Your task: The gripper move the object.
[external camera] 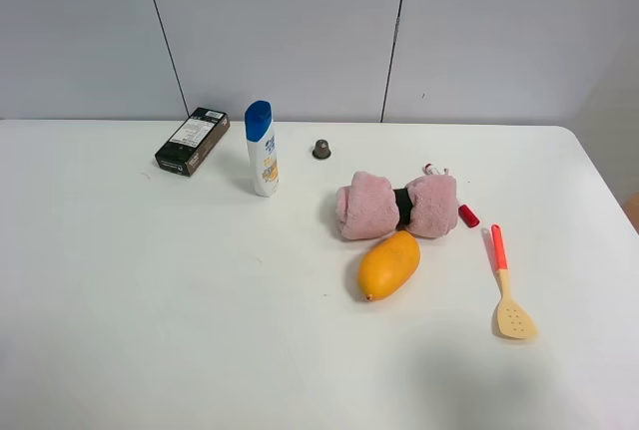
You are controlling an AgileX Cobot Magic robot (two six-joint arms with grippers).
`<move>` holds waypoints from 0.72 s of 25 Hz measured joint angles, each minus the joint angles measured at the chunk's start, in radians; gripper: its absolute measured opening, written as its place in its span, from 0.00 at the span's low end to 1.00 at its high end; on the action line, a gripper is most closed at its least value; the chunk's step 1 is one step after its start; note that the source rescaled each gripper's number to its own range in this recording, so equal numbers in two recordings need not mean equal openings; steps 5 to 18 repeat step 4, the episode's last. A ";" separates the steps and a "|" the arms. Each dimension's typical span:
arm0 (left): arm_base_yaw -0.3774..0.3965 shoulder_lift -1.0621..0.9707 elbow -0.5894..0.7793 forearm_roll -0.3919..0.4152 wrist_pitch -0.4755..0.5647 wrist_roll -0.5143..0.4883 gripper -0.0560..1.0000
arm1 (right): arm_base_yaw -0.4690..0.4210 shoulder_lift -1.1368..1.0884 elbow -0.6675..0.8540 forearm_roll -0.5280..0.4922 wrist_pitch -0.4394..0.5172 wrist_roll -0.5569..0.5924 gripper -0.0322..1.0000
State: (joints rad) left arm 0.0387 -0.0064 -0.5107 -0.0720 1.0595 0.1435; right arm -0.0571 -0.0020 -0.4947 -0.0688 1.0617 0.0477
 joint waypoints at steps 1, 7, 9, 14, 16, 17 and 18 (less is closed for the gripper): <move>-0.001 0.000 0.000 0.000 0.000 0.000 1.00 | 0.000 0.000 0.000 0.000 0.000 0.000 1.00; -0.001 0.000 0.000 0.001 0.000 -0.001 1.00 | 0.000 0.000 0.000 0.000 0.000 0.000 1.00; -0.001 0.000 0.000 0.001 0.000 -0.001 1.00 | 0.000 0.000 0.000 0.000 0.000 0.000 1.00; -0.001 0.000 0.000 0.001 0.000 -0.001 1.00 | 0.000 0.000 0.000 0.000 0.000 0.000 1.00; -0.001 0.000 0.000 0.001 0.000 -0.001 1.00 | 0.000 0.000 0.000 0.000 0.000 0.000 1.00; -0.001 0.000 0.000 0.001 0.000 -0.001 1.00 | 0.000 0.000 0.000 0.000 0.000 0.000 1.00; -0.001 0.000 0.000 0.001 0.000 -0.001 1.00 | 0.000 0.000 0.000 0.000 0.000 0.000 1.00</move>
